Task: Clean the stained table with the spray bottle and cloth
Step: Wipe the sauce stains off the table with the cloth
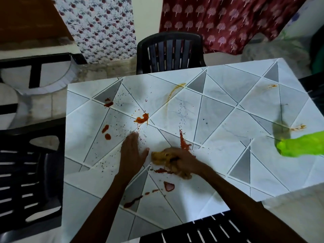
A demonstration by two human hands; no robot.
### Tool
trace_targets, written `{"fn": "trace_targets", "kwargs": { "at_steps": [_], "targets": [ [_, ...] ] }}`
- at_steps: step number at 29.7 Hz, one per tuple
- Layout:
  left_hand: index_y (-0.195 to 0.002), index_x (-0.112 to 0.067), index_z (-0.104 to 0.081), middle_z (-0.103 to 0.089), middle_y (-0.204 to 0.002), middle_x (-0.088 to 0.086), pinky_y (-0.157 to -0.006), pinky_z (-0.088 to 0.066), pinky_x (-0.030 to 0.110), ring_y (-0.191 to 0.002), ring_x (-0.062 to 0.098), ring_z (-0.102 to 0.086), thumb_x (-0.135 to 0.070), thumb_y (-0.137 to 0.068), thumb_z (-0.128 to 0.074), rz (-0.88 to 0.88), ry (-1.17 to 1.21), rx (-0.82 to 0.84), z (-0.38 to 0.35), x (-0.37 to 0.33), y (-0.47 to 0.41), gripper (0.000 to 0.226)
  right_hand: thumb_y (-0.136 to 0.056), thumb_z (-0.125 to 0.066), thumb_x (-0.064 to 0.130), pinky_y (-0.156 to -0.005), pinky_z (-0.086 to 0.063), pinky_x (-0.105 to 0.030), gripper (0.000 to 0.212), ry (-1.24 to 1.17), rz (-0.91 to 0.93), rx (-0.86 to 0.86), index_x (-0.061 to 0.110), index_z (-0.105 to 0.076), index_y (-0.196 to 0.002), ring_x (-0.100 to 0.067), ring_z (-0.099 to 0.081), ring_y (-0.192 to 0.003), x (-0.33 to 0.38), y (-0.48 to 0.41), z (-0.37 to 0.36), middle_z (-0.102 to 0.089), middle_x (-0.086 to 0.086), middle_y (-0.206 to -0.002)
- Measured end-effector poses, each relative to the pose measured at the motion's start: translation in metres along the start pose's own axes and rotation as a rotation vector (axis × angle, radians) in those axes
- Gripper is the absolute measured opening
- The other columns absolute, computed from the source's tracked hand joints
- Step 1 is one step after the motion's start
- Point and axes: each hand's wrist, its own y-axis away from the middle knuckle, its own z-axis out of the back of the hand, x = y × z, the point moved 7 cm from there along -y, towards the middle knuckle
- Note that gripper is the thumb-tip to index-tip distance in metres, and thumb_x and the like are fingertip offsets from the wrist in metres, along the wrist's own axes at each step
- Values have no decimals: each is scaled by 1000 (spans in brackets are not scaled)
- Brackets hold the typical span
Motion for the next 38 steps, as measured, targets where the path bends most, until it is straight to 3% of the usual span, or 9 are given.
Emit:
{"fn": "trace_targets", "kwargs": {
  "at_steps": [3, 6, 11, 15, 19, 26, 31, 33, 38],
  "targets": [
    [-145, -2, -40, -39, -152, 20, -115, -33, 52, -143, 35, -34, -54, -91, -47, -20, -3, -50, 2, -6, 4, 75, -94, -48, -7, -89, -51, -19, 31, -330, -56, -193, 8, -74, -104, 1, -70, -96, -3, 5, 50, -76, 9, -100],
    [-137, -2, -50, -45, -148, 20, -114, -35, 49, -139, 35, -39, -47, -92, -54, -86, -5, -98, 2, -14, -3, 65, -90, -45, -17, -87, -50, -17, 43, -465, -98, -238, 6, -71, -116, -8, -71, -102, 0, 2, 99, -76, 4, -109],
    [-131, -2, -55, -48, -144, 20, -109, -40, 53, -137, 35, -41, -47, -91, -54, -150, -21, -79, -8, -28, -26, 60, -91, -51, -9, -87, -55, -28, 38, -518, -210, -410, 6, -66, -122, -12, -72, -85, -26, -28, 180, -74, 1, -99],
    [-134, -3, -52, -45, -147, 19, -113, -36, 52, -140, 34, -39, -47, -90, -55, -195, -15, -67, -21, -38, -32, 63, -92, -55, 0, -102, -52, -40, 37, -392, -296, -482, 12, -68, -125, -27, -69, -107, -54, -69, 231, -73, -7, -114],
    [-141, -10, -47, -40, -152, 13, -114, -36, 52, -143, 30, -34, -52, -90, -51, -118, -11, -28, -33, -32, -29, 67, -89, -60, 10, -98, -54, -40, 41, -280, -357, -540, 13, -66, -129, -30, -67, -112, -68, -107, 255, -71, -11, -121],
    [-142, -13, -47, -37, -155, 11, -118, -29, 48, -146, 28, -29, -55, -91, -46, -78, 0, -17, -38, -25, -14, 66, -69, -63, 53, -100, -50, -39, 44, -158, -319, -404, 34, -74, -107, -18, -69, -103, -67, -150, 212, -76, 6, -109],
    [-141, -14, -48, -38, -154, 10, -119, -28, 46, -146, 26, -29, -50, -93, -50, -94, 2, -11, -36, -23, -2, 61, -96, -63, 25, -105, -46, -38, 26, -3, -211, -198, 26, -71, -121, -22, -63, -114, -36, -109, 134, -70, -3, -123],
    [-141, -14, -48, -39, -153, 9, -118, -30, 47, -144, 25, -31, -48, -94, -53, -97, -8, -4, -34, -24, 7, 58, -100, -58, 29, -96, -44, -33, 27, 71, -150, -96, 26, -69, -125, -18, -60, -107, -27, -77, 95, -68, 0, -120],
    [-140, -11, -50, -45, -149, 10, -115, -35, 48, -141, 26, -37, -43, -96, -51, -86, 7, 30, -32, -30, 36, 54, -100, -53, 43, -101, -44, -34, 42, 190, -153, 19, 31, -57, -140, -21, -60, -120, -34, -16, 27, -66, -2, -134]
  ]
}}
